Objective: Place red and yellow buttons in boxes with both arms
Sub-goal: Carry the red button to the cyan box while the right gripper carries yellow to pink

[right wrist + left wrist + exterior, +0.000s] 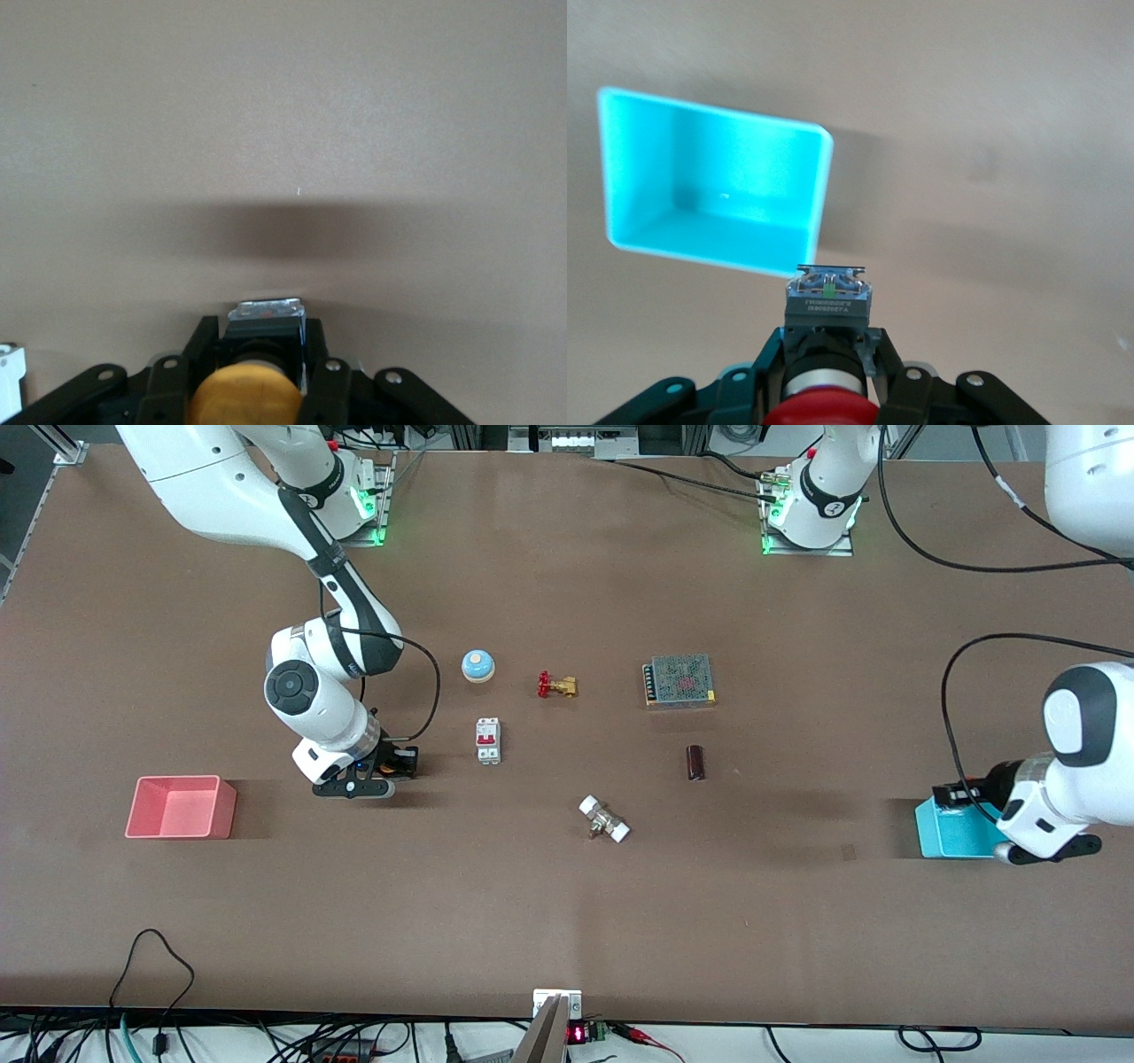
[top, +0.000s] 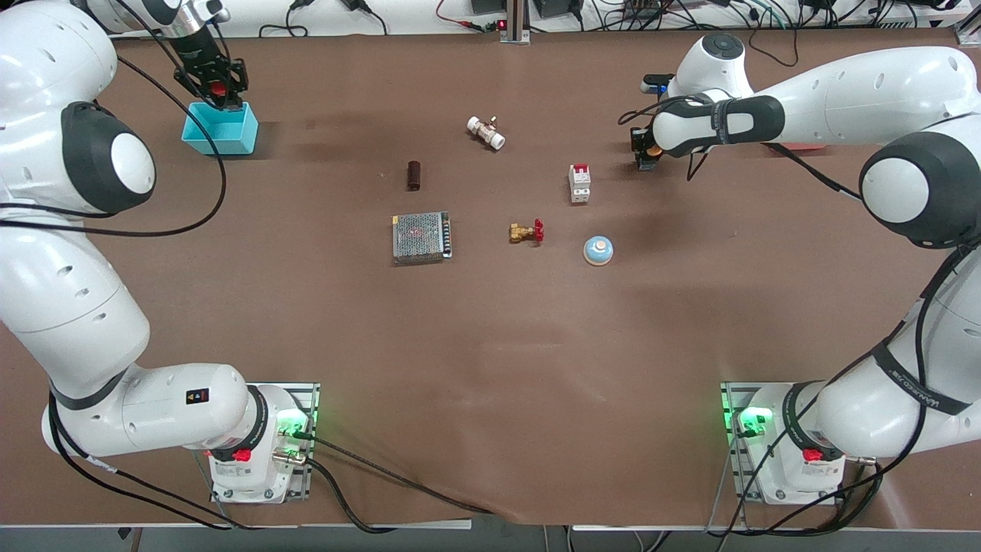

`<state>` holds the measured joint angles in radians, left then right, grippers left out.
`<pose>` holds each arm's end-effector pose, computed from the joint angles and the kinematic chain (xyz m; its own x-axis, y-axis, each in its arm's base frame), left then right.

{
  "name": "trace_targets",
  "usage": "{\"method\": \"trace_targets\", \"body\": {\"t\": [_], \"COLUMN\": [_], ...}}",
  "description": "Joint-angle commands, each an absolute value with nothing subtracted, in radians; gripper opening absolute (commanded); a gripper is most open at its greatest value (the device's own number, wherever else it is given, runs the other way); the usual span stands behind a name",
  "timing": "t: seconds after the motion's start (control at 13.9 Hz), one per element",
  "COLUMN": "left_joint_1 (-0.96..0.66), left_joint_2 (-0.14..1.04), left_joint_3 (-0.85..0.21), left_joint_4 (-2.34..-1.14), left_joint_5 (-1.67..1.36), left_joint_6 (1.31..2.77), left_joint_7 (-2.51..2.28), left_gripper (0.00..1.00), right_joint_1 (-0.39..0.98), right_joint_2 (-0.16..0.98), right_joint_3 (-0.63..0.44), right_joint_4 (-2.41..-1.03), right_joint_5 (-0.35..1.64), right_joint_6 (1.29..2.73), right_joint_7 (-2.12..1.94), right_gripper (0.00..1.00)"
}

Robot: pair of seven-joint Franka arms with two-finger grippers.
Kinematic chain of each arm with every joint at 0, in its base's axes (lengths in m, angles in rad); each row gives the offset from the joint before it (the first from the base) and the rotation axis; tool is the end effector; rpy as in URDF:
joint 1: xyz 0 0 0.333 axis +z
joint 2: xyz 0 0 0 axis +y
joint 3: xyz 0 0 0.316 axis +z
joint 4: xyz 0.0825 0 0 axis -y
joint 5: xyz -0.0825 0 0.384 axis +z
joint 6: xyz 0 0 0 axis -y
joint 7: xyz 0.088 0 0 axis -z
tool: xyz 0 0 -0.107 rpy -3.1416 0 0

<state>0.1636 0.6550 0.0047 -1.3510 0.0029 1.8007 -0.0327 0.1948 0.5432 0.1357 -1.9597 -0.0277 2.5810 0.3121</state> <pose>0.6954 0.1177 0.3236 0.9594 0.1951 -0.2036 0.1968 -0.9804 -0.0121 0.5928 0.2006 0.2048 0.9979 0.0166 0.0629 0.0214 -0.9969 -0.0763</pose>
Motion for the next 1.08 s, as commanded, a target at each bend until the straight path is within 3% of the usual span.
{"method": "trace_targets", "body": {"t": [0.0,0.22,0.43,0.65,1.01], "left_joint_1": [0.170,0.196,0.236,0.239,0.248], "left_joint_2": [0.778,0.818,0.853,0.870,0.893], "left_joint_3": [0.021,0.040,0.040,0.040,0.040], "left_joint_4": [-1.177,-1.173,-1.177,-1.181,-1.198], "left_joint_5": [0.020,0.017,0.008,0.008,-0.005], "left_joint_6": [1.776,1.825,1.827,1.847,1.916], "left_joint_7": [-0.011,0.009,0.083,0.116,0.147], "left_gripper": [0.33,0.33,0.33,0.35,0.37], "right_joint_1": [0.166,0.037,-0.124,-0.256,-0.313], "right_joint_2": [0.433,0.243,0.207,0.287,0.425], "right_joint_3": [0.137,0.137,0.135,0.135,0.135], "right_joint_4": [-1.950,-1.913,-1.829,-1.787,-1.776], "right_joint_5": [-0.040,-0.038,-0.034,-0.022,-0.020], "right_joint_6": [2.464,2.179,2.063,2.103,2.307], "right_joint_7": [0.235,0.015,-0.218,-0.449,-0.503], "right_gripper": [0.12,0.12,0.13,0.14,0.14]}}
